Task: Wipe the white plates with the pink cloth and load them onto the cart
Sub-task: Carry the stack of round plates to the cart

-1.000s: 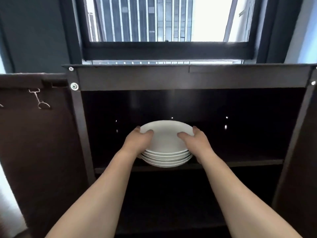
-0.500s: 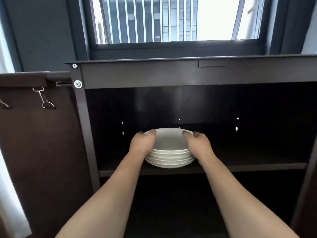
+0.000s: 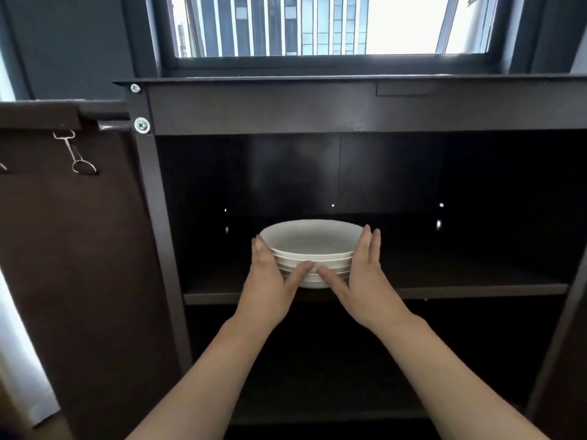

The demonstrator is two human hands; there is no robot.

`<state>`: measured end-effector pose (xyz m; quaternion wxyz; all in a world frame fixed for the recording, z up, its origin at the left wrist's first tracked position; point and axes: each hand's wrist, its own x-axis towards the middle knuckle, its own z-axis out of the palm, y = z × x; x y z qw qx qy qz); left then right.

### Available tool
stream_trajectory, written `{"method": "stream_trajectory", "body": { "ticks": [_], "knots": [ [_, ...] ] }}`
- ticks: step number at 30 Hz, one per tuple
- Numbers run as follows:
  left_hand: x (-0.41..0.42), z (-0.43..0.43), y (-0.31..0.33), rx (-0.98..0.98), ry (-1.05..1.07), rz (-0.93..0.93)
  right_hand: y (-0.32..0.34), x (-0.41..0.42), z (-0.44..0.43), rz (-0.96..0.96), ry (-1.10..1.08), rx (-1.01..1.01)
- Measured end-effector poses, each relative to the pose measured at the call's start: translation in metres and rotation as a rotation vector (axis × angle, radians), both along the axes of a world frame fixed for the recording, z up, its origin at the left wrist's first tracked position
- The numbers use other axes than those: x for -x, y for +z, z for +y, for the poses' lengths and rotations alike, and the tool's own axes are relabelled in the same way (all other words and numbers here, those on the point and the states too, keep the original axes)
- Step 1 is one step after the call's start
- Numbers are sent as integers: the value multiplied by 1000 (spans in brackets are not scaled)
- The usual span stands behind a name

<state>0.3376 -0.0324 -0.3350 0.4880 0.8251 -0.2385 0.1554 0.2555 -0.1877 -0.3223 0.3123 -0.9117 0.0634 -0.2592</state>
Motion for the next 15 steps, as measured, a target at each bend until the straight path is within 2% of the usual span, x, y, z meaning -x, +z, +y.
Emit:
{"method": "stream_trajectory", "body": {
  "ticks": [4, 7, 12, 15],
  "knots": [
    [-23, -5, 13, -169, 73, 41, 7, -29, -5, 83, -1, 24],
    [-32, -7, 22, -326, 149, -1, 16, -51, -7, 197, -22, 97],
    [-29, -1, 14, -441, 40, -166, 2, -55, -2, 293, 76, 249],
    [-35, 1, 13, -519, 17, -162, 4, -62, -5, 317, 65, 279]
  ]
}}
